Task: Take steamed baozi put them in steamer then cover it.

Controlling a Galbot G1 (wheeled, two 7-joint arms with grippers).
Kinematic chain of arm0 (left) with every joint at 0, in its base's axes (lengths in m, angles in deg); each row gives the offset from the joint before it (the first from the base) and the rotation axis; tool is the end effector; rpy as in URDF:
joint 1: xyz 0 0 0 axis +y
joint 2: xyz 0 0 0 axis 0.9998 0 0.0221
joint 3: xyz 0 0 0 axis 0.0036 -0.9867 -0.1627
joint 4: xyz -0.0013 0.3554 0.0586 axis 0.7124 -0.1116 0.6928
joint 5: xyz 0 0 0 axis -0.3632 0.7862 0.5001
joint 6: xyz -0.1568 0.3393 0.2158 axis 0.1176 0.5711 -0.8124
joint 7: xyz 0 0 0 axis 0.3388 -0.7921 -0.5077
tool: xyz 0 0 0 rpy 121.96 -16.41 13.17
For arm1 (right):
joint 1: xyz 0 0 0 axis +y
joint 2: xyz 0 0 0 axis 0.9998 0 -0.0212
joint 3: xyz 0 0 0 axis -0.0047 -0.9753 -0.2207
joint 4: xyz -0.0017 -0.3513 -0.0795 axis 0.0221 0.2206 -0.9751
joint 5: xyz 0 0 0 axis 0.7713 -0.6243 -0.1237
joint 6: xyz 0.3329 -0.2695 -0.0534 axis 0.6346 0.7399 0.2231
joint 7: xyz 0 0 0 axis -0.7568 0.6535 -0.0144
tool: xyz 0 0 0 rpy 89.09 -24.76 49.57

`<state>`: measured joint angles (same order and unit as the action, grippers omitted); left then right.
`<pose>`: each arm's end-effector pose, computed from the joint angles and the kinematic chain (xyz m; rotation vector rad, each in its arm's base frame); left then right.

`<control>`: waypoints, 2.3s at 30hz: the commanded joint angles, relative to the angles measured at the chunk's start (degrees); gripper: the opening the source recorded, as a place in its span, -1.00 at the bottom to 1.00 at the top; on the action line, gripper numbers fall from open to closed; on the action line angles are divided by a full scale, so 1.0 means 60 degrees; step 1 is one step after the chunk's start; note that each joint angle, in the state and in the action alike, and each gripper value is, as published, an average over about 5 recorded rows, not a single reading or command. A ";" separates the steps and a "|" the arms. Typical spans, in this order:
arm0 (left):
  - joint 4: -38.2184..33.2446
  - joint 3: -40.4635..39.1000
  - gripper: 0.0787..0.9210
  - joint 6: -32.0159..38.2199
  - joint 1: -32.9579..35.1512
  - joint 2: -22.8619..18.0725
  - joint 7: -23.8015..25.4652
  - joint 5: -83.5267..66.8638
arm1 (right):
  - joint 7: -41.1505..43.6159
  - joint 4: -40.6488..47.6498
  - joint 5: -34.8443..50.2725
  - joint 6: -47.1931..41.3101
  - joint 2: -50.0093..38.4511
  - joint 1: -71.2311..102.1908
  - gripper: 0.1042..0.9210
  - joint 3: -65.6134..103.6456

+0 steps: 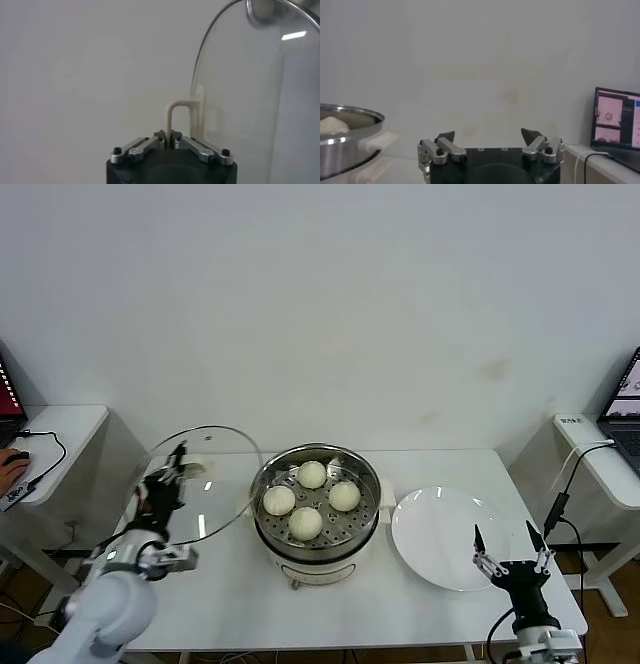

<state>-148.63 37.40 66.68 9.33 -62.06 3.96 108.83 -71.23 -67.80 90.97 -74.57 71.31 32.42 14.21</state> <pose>0.3502 0.0475 -0.2152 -0.0251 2.2862 2.0484 0.2239 -0.1240 -0.3192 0.1014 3.0775 -0.3031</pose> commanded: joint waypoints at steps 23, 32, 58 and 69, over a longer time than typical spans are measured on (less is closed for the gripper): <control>0.2519 -0.4935 -0.87 -0.1819 -0.3436 -0.4464 0.2687 0.4824 | -0.0053 0.0592 -0.1296 0.0015 0.0262 -0.0289 0.76 -0.0387; 0.2394 -0.4603 -0.87 -0.1625 -0.2863 -0.4440 0.2683 0.5149 | -0.0053 0.0617 -0.1299 0.0033 0.0211 -0.0286 0.76 -0.0450; 0.2392 -0.3893 -0.85 -0.1100 -0.2127 -0.4783 0.2116 0.5455 | -0.0022 0.0636 -0.1324 0.0122 0.0111 -0.0241 0.76 -0.0593; 0.1210 -0.3866 -0.16 -0.0949 -0.1337 -0.4177 0.1973 0.5116 | -0.0016 0.0593 -0.1321 0.0112 0.0078 -0.0183 0.76 -0.0605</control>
<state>-136.18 14.05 60.42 -2.35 -89.74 16.58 140.79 -71.33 -64.09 83.03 -73.86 71.89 31.17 10.54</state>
